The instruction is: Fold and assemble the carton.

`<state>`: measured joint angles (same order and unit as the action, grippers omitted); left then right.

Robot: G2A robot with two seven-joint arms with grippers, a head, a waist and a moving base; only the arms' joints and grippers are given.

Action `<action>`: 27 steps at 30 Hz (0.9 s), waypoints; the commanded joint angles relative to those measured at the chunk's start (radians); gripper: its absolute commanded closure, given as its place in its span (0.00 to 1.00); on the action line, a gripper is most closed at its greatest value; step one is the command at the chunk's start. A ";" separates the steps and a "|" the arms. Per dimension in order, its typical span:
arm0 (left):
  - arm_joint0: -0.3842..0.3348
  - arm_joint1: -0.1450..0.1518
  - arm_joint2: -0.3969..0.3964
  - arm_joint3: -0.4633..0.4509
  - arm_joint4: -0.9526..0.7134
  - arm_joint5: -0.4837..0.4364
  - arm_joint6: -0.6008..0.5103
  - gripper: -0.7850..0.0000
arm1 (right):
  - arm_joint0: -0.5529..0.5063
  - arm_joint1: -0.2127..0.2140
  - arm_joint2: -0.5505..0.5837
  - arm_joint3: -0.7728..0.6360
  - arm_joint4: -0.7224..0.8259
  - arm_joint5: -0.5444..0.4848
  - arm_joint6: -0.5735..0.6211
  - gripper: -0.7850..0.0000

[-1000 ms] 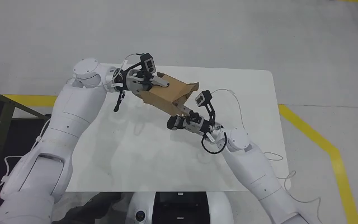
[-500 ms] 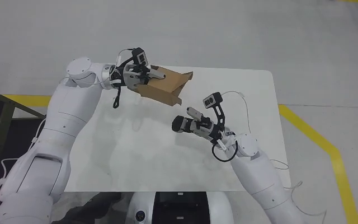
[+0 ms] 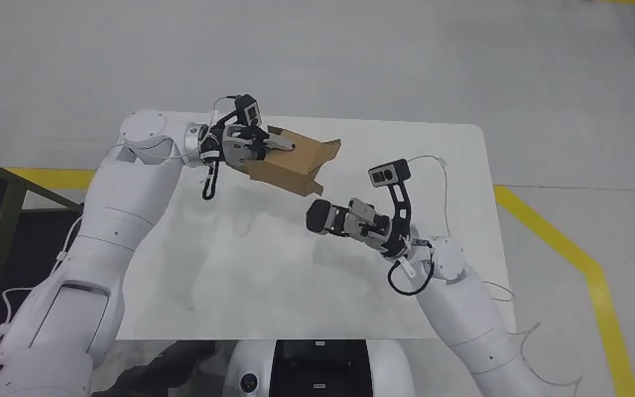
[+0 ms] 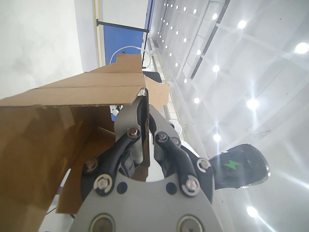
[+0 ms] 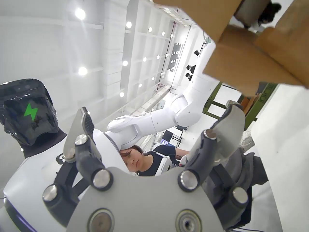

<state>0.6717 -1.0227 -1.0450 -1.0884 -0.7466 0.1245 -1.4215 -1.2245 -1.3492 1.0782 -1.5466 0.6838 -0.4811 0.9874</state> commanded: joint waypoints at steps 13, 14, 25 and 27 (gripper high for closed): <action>0.023 0.001 0.020 -0.010 0.011 0.033 -0.105 1.00 | 0.042 -0.006 -0.004 0.055 0.032 -0.001 -0.017 0.00; 0.021 0.001 0.020 -0.007 0.010 0.034 -0.107 1.00 | 0.044 -0.006 -0.007 0.058 0.034 0.000 -0.014 0.00; 0.004 -0.006 0.050 -0.014 -0.014 0.049 -0.114 1.00 | 0.056 -0.012 -0.027 0.076 0.049 -0.006 0.001 0.00; 0.001 -0.006 0.053 -0.011 -0.015 0.046 -0.114 1.00 | 0.056 -0.012 -0.028 0.077 0.051 -0.007 0.004 0.00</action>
<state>0.6745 -1.0289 -0.9934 -1.1015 -0.7623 0.1725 -1.5359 -1.1681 -1.3610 1.0505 -1.4698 0.7339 -0.4876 0.9898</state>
